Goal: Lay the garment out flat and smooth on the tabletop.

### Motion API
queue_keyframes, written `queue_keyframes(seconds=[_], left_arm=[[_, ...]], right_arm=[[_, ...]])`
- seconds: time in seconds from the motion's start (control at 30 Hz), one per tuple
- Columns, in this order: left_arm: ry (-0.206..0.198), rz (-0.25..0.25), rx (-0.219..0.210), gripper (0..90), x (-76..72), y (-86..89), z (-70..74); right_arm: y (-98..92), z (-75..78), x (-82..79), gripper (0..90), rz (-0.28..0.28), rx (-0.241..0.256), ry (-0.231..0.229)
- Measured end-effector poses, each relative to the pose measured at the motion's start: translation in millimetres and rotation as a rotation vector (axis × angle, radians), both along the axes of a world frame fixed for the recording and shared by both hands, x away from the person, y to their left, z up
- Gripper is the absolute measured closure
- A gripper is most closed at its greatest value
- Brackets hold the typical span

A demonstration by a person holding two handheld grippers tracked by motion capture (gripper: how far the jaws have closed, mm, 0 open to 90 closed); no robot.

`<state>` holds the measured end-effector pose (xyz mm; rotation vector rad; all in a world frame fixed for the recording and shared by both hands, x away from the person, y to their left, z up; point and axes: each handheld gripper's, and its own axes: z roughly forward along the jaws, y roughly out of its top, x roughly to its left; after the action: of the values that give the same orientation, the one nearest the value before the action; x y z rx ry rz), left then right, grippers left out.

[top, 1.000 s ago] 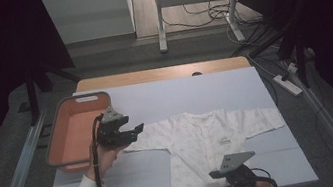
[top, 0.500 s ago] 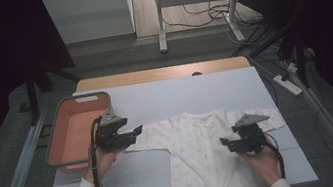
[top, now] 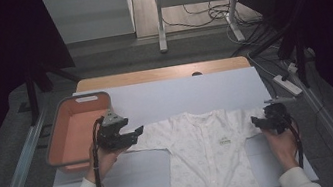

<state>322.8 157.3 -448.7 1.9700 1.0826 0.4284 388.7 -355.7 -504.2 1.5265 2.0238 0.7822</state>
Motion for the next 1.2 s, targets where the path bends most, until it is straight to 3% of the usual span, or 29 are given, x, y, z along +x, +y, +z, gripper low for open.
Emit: queue_keyframes(seconds=[0.13, 0.2, 0.3, 0.47, 0.6, 0.7, 0.77, 0.83, 0.9, 0.93, 1.2], left_arm=[[-0.002, 0.004, 0.003, 33.7, -1.7, 1.0, -0.1], [-0.002, 0.006, 0.004, 33.7, -2.5, 2.1, -0.5], [-0.002, 0.012, 0.006, 33.7, -4.4, 4.2, -0.7], [-0.009, 0.021, -0.002, 33.5, -6.3, 8.8, 1.7], [-0.009, 0.023, -0.006, 33.4, -4.6, 10.8, 1.9], [-0.010, 0.019, -0.002, 33.3, -4.1, 10.0, 1.7], [-0.009, 0.016, 0.001, 33.2, -3.6, 8.9, 1.7], [-0.010, 0.014, 0.000, 33.1, -3.4, 8.2, 1.7], [-0.010, 0.015, -0.004, 33.0, -3.4, 8.0, 1.5], [-0.010, 0.015, -0.005, 33.0, -3.4, 7.9, 1.3], [-0.004, -0.022, -0.007, 30.8, -4.8, 5.4, -1.0]], right_arm=[[-7.8, -0.2, 11.9, 53.7, -0.024, -0.005, -0.014], [-8.4, -5.3, 16.3, 62.6, -0.016, -0.040, 0.017], [-10.4, -3.5, 15.5, 85.4, -0.006, -0.037, 0.021], [-13.9, 0.0, 7.9, 88.8, -0.041, -0.081, 0.040], [-20.4, 8.0, -4.1, 88.6, -0.062, -0.068, 0.010], [-21.4, 12.6, -8.9, 85.9, -0.059, -0.057, -0.017], [-21.0, 13.7, -9.8, 78.3, -0.054, -0.053, -0.029], [-20.3, 14.9, -10.7, 61.9, -0.053, -0.040, -0.048], [-18.8, 17.4, -12.4, 44.5, -0.034, 0.003, -0.071], [-17.7, 19.0, -13.5, 40.4, -0.013, 0.032, -0.070], [-0.2, 32.7, -33.3, 32.0, 0.174, 0.149, -0.131]])
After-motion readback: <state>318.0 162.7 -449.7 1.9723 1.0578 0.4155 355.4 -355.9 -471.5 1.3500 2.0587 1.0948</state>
